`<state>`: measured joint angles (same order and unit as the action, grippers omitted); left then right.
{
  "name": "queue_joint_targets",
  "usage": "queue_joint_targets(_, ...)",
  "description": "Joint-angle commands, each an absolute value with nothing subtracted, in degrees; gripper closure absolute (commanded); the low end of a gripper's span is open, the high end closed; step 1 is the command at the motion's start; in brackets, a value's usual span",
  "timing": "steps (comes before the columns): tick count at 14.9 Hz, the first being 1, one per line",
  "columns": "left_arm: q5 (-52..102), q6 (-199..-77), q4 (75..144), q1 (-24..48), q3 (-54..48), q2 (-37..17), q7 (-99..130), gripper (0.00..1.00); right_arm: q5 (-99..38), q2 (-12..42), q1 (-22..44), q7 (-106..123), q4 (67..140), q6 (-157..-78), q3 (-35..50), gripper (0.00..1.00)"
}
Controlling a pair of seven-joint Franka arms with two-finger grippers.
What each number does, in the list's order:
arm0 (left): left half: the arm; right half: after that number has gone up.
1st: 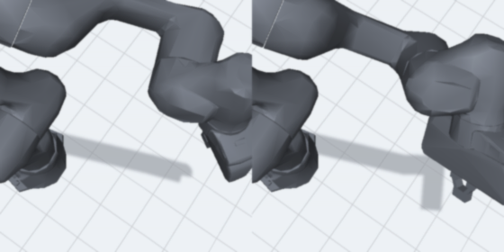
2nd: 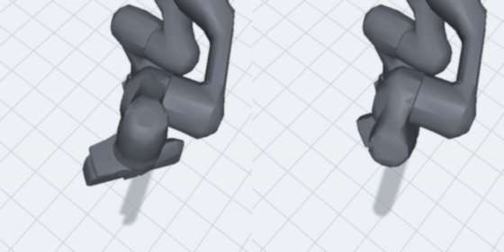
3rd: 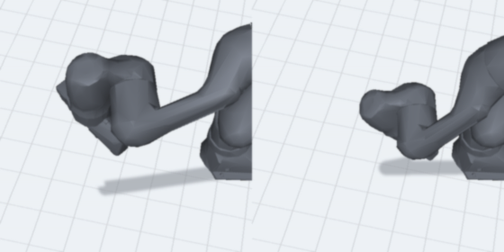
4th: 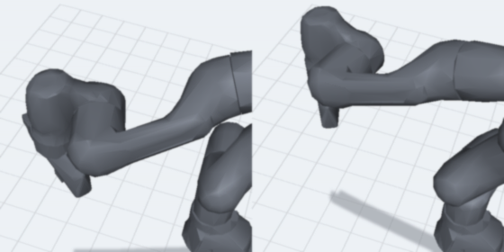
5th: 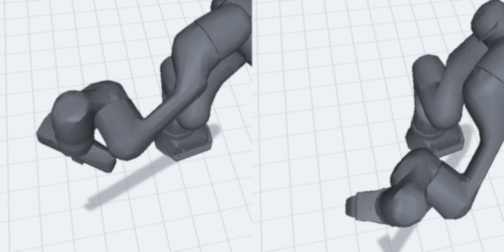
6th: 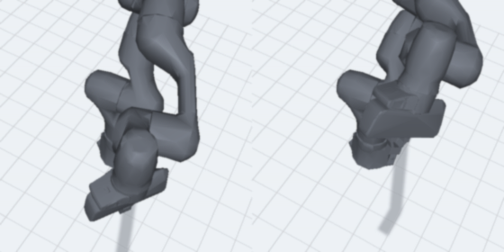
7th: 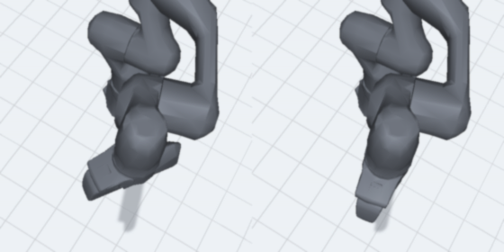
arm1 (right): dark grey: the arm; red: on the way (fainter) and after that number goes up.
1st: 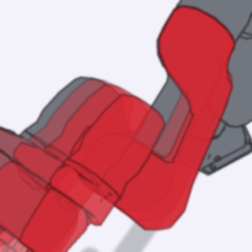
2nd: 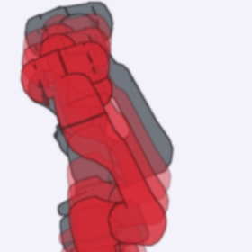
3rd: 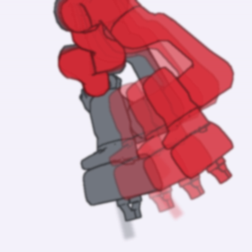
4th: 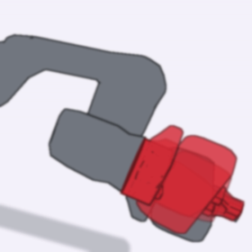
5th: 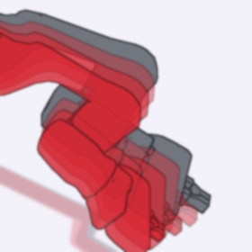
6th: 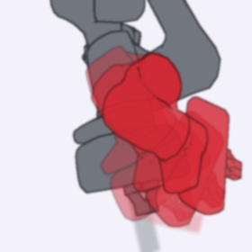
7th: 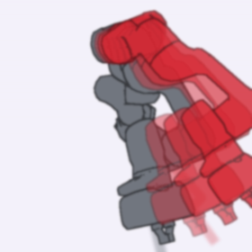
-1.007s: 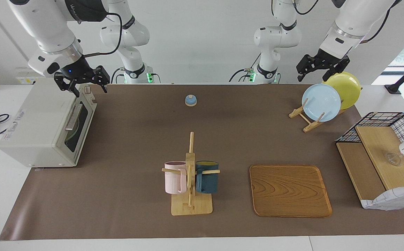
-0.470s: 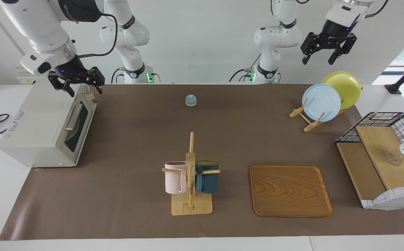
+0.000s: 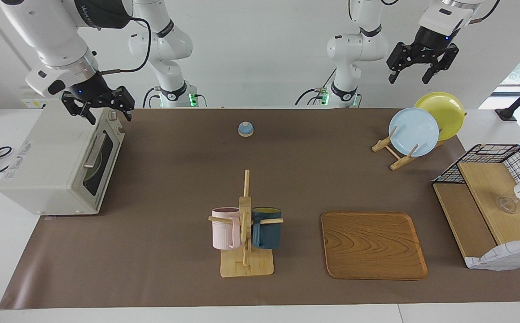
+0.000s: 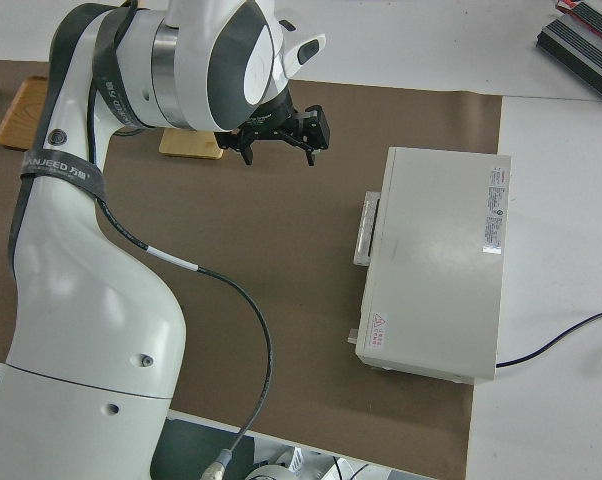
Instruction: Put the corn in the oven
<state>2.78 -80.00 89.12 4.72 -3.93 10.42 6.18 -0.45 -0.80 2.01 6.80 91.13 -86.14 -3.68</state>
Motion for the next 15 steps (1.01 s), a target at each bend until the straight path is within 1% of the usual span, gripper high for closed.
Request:
queue_joint_targets(1,2.64,-77.88,89.12,3.96,-4.22,10.98,5.89,0.00,-0.97,-0.70,1.67,5.98,91.14,-86.22,-3.25,0.00)
queue_joint_targets(6,2.90,-78.57,89.82,4.04,-3.52,10.64,5.28,0.00,-0.97,-0.79,1.58,5.98,91.23,-86.13,-3.08,0.00)
queue_joint_targets(12,2.72,-81.02,89.91,5.98,-3.25,1.07,4.75,0.00,-0.97,-0.79,1.14,5.89,91.32,-86.22,-3.16,0.00)
queue_joint_targets(15,2.72,-83.58,92.62,5.98,-3.16,0.61,3.61,0.00,-0.97,-0.79,0.88,5.98,91.32,-86.13,-3.25,0.00)
